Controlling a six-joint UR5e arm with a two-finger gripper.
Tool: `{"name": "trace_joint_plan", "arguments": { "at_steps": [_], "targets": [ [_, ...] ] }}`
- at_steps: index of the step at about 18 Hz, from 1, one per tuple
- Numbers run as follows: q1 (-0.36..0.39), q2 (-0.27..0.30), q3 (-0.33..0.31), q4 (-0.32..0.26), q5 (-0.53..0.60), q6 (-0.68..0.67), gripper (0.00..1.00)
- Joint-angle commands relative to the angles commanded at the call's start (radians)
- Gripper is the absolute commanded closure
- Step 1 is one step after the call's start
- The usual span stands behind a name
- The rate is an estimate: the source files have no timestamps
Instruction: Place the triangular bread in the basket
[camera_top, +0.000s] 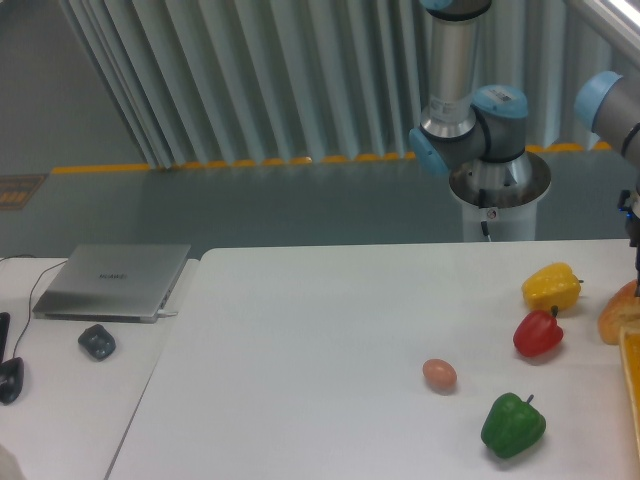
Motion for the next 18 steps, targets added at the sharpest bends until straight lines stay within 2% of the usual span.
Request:
{"name": "trace_joint_plan", "arguments": {
  "at_steps": [12, 14, 18],
  "targets": [
    [0.014, -0.078, 0.014, 0.014, -0.002, -0.002, 0.0],
    [0.014, -0.083, 0.008, 0.043, 0.0, 0.0, 0.0],
    [0.012, -0.095, -0.006, 0.045, 0.027, 0.002, 0.0]
  ]
}}
